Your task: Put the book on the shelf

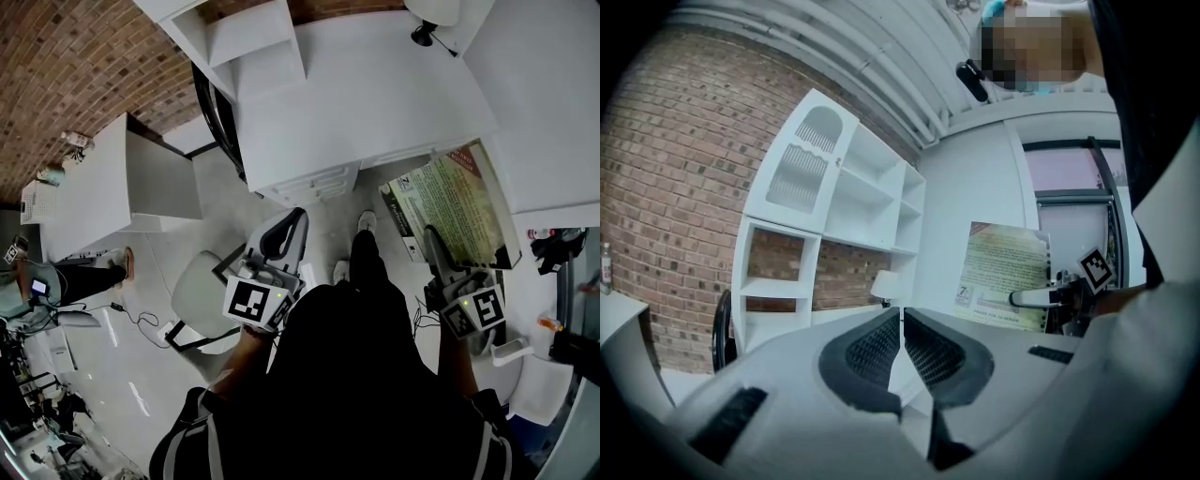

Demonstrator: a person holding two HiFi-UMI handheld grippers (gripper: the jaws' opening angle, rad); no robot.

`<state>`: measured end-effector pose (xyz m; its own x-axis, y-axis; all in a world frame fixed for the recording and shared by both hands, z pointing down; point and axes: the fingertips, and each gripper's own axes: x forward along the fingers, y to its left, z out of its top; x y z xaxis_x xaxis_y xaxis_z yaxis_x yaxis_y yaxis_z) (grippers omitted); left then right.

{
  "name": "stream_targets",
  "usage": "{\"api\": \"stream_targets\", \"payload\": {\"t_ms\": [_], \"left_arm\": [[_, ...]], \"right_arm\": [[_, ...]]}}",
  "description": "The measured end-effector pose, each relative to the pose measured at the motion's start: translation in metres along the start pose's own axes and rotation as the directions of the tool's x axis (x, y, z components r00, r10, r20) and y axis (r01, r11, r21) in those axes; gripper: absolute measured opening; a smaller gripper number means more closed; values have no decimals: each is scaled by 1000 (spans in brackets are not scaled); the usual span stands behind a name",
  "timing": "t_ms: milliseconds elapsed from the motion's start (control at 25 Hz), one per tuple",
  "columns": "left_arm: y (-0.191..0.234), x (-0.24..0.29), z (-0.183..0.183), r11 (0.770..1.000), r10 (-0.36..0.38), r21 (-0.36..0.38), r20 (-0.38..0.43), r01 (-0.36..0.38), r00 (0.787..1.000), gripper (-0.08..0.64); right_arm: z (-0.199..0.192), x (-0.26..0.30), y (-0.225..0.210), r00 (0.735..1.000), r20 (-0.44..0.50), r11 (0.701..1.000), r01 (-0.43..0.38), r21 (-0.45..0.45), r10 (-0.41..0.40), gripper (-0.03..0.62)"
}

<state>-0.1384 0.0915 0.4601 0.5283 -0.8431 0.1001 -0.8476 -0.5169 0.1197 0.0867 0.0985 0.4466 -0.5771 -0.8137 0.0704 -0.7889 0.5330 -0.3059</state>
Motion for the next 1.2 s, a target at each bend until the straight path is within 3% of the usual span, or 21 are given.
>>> {"api": "stream_targets", "payload": {"t_ms": [480,680,920,1200], "left_arm": [[17,89,11,999,-19,-26,-22,19,1000,28],[25,124,9,1000,-23,5,-44,23,999,28],[33,176,27,998,-29,46,-44,31,999,28],[34,232,56,999,-18,37,-11,18,1000,28]], "right_arm": [[15,49,-66,1000,-18,999,16,40,-16,166],[25,67,-93,1000,-4,999,8,37,-8,166],[49,101,-131,1000,12,1000,-15,25,15,166],[73,132,-171,998,43,998,-51,22,50,166]]}}
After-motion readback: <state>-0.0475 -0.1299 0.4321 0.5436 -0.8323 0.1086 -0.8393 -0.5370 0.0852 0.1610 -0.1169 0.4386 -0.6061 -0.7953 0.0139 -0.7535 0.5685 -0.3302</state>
